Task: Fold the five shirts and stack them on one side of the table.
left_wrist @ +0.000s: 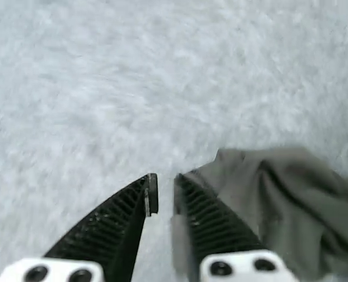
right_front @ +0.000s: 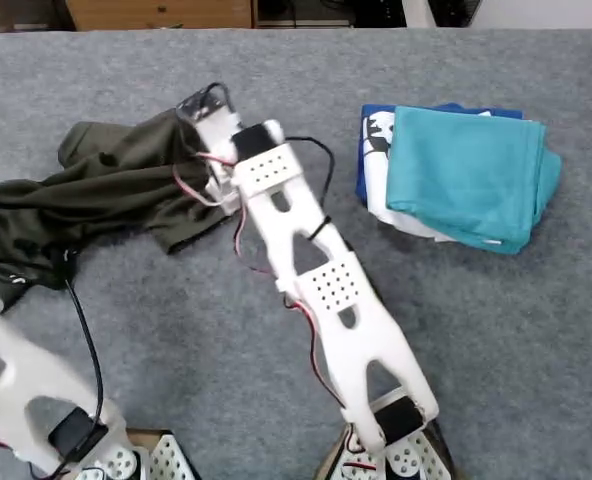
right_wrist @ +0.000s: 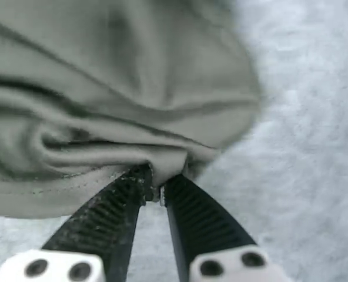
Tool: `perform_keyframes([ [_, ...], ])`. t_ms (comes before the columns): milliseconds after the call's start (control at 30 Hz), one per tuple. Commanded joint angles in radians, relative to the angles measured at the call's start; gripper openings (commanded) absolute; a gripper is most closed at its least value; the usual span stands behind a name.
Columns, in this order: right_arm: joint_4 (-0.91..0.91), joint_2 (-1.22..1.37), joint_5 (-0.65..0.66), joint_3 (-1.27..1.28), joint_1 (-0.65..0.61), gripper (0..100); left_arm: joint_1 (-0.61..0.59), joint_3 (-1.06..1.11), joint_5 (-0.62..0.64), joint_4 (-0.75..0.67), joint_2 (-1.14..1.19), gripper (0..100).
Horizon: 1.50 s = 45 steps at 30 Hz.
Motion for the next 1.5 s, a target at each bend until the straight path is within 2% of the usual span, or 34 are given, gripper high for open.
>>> perform_keyframes([
  [0,-0.014,-0.005,-0.018,-0.125,0.065,0.2,-0.021,0.290,-0.020,0.017,-0.239,3],
  [67,-0.025,0.021,-0.006,-0.166,0.088,0.2,0.000,0.482,-0.020,0.017,-0.369,3],
  [300,-0.063,0.085,0.080,-0.243,0.107,0.2,0.308,1.126,-0.026,-0.009,-0.757,4],
  [400,-0.063,0.074,0.074,-0.243,0.124,0.2,0.411,1.381,-0.025,-0.137,-0.796,4],
  [567,-0.141,0.033,-0.114,-0.243,0.275,0.2,0.506,1.636,-0.020,-0.365,-0.786,7],
  [733,-0.244,0.022,-0.149,-0.243,0.383,0.2,0.516,1.671,-0.018,-0.476,-0.757,11],
  [867,-0.250,0.024,-0.147,-0.242,0.372,0.2,0.531,1.669,-0.008,-0.494,-0.731,11],
  [1000,-0.252,0.027,-0.147,-0.242,0.366,0.2,0.611,1.669,0.054,-0.486,-0.727,11],
  [1200,-0.256,0.031,-0.092,-0.232,0.344,0.2,0.727,1.674,-0.012,-0.451,-0.727,11],
  [1333,-0.249,0.033,-0.077,-0.231,0.315,0.2,0.683,1.680,-0.052,-0.519,-0.690,11],
  [1467,-0.249,0.051,-0.077,-0.240,0.309,0.2,0.578,1.671,-0.055,-0.663,-0.599,1],
])
